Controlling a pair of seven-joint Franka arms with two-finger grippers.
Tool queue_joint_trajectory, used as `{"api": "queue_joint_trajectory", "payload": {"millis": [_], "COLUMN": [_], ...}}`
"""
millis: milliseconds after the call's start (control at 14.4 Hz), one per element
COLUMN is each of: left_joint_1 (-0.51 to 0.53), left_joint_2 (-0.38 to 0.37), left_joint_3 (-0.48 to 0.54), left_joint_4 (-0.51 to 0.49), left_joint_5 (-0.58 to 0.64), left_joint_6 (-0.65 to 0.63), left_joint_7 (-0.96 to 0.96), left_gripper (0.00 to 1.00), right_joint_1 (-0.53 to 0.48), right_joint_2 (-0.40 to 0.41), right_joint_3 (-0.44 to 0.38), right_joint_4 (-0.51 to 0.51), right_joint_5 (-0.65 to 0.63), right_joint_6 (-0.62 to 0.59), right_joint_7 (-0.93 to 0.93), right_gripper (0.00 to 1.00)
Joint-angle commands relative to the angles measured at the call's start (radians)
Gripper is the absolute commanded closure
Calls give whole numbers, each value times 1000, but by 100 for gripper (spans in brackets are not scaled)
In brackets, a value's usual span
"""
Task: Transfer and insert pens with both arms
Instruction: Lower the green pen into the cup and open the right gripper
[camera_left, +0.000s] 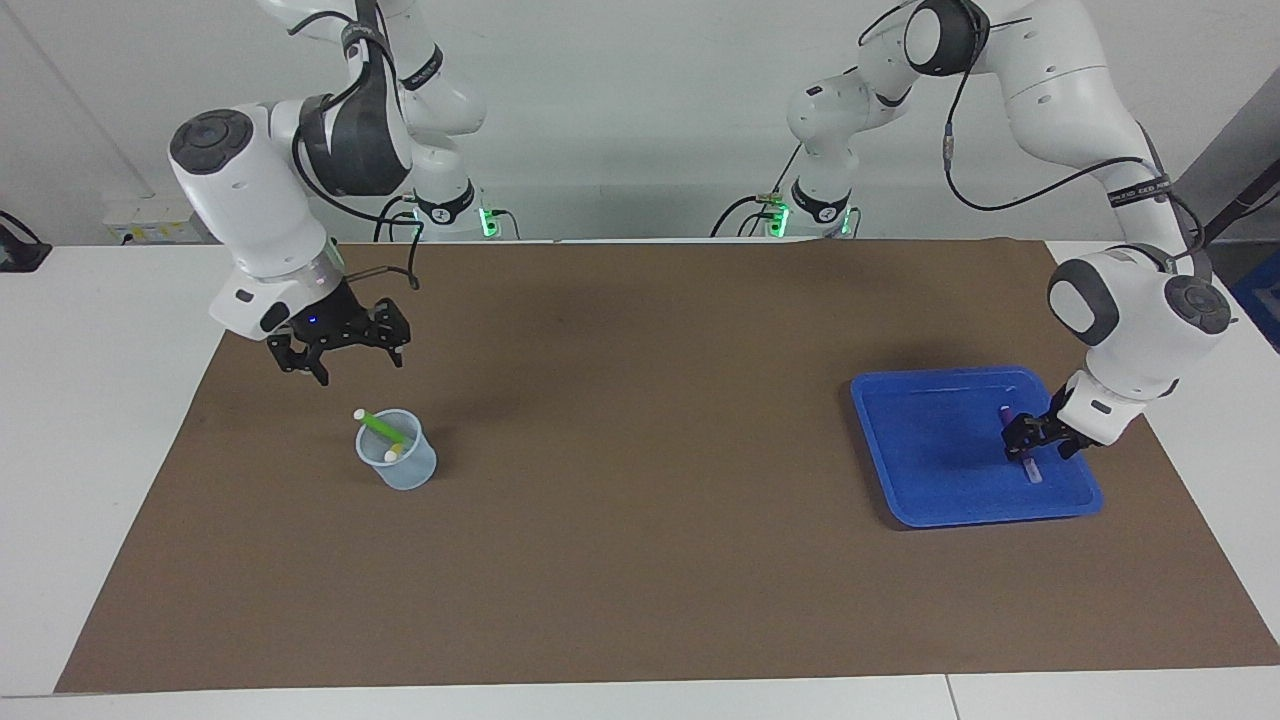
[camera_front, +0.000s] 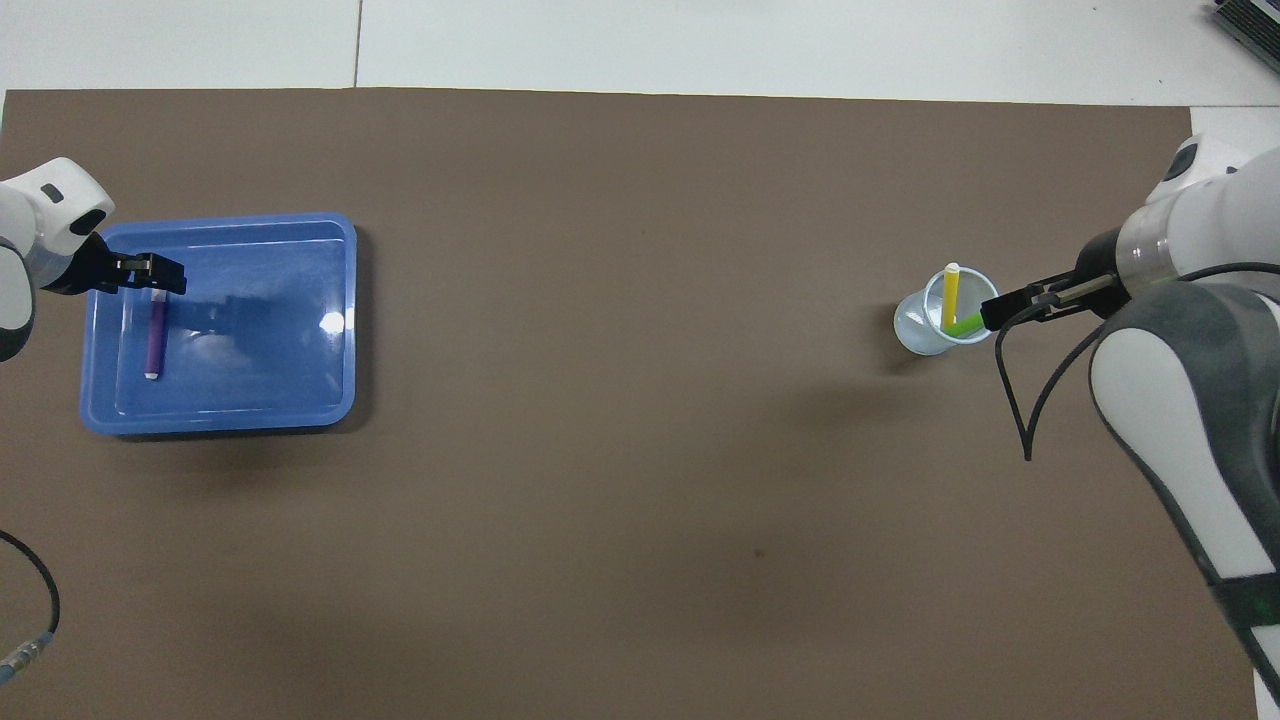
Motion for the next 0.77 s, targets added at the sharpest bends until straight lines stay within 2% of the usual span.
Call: {"api": "queue_joint_trajectory", "payload": {"millis": [0,348,697], "left_joint_1": [10,33,35], "left_joint_2": [3,-17,-22], "left_joint_3": [-7,-9,-9], "left_joint_4": [-26,-118,-120], "left_joint_5": [16,18,16], "left_joint_6": [32,86,64], "left_joint_7": [15,23,24], "left_gripper": [14,16,19], "right_joint_1": [-4,11,28], "right_joint_2": [-45,-73,-76], "right_joint_3": [6,10,16], "right_joint_4": [14,28,20], "right_joint_5": [2,1,1], "right_joint_6": [-72,-121,-105], "right_joint_7": [20,21,38], "right_gripper": [0,0,0]}}
